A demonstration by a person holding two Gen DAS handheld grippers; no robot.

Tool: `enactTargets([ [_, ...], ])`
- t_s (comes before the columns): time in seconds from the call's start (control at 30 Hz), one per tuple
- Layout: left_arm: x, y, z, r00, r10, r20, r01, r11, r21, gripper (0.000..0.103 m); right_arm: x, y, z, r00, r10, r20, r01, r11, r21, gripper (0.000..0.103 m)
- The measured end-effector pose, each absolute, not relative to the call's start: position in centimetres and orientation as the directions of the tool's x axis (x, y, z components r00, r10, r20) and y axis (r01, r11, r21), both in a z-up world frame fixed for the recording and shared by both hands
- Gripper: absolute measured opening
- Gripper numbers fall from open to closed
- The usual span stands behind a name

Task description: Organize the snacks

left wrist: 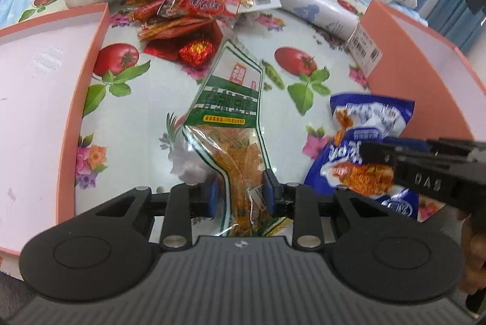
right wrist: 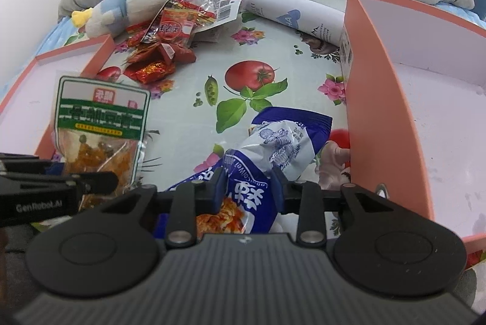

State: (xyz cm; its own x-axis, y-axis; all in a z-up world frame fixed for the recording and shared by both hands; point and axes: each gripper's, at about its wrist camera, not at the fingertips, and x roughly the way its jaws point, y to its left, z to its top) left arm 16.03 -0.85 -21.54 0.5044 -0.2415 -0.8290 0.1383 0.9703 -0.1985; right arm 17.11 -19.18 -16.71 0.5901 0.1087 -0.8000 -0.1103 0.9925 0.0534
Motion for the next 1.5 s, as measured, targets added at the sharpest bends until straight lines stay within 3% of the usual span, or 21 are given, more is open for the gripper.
enactTargets([
  [0.07, 16.2, -0.8, -21.0, 0.508, -0.250, -0.824, 0.130, 0.968, -0.213, 0.031, 17.0, -19.2, -16.2, 0.591, 0.108, -0.799, -0.109, 0.993, 0.054, 0.034],
  [0.1, 16.2, -0.8, -20.7, 0.510, -0.253, -0.822, 0.126, 0.967, -0.220, 0.018, 16.9, -19.2, -15.9, 0.593, 0.111, -0.798, -0.110, 0.992, 0.056, 0.034],
  [0.13, 16.3, -0.8, -20.4, 0.510, -0.258, -0.821, 0.122, 0.966, -0.227, 0.014, 16.9, -19.2, -15.6, 0.595, 0.111, -0.796, -0.112, 0.992, 0.055, 0.034],
  [0.43, 17.0, -1.5, -18.3, 0.530, -0.289, -0.798, 0.119, 0.956, -0.267, 0.003, 16.4, -19.7, -12.9, 0.619, 0.116, -0.777, -0.121, 0.991, 0.052, 0.033],
  [0.83, 17.6, -4.3, -13.9, 0.612, -0.265, -0.745, 0.166, 0.964, -0.207, 0.000, 16.9, -21.1, -9.9, 0.653, 0.124, -0.747, -0.122, 0.991, 0.057, 0.032],
  [1.1, 18.2, -3.9, -18.1, 0.500, -0.338, -0.797, 0.165, 0.941, -0.295, 0.002, 16.1, -21.0, -11.4, 0.622, 0.127, -0.773, -0.138, 0.989, 0.052, 0.025],
  [1.17, 18.3, -4.1, -19.3, 0.474, -0.325, -0.818, 0.171, 0.946, -0.276, 0.015, 15.7, -20.9, -12.1, 0.610, 0.126, -0.782, -0.145, 0.988, 0.046, 0.024],
  [1.23, 18.4, -4.2, -20.2, 0.456, -0.322, -0.830, 0.178, 0.947, -0.269, 0.061, 15.5, -20.7, -12.8, 0.598, 0.127, -0.791, -0.148, 0.988, 0.047, 0.023],
  [1.27, 18.5, -4.2, -20.6, 0.459, -0.320, -0.829, 0.184, 0.947, -0.264, 0.069, 15.3, -20.6, -13.1, 0.594, 0.130, -0.794, -0.149, 0.988, 0.050, 0.023],
  [1.4, 18.7, -4.6, -22.1, 0.445, -0.291, -0.847, 0.210, 0.953, -0.217, 0.090, 14.2, -20.2, -14.4, 0.582, 0.134, -0.802, -0.163, 0.986, 0.046, 0.020],
  [1.5, 19.5, -4.9, -23.3, 0.394, -0.311, -0.865, 0.249, 0.942, -0.225, 0.095, 13.4, -20.4, -15.3, 0.574, 0.138, -0.807, -0.162, 0.985, 0.053, 0.018],
])
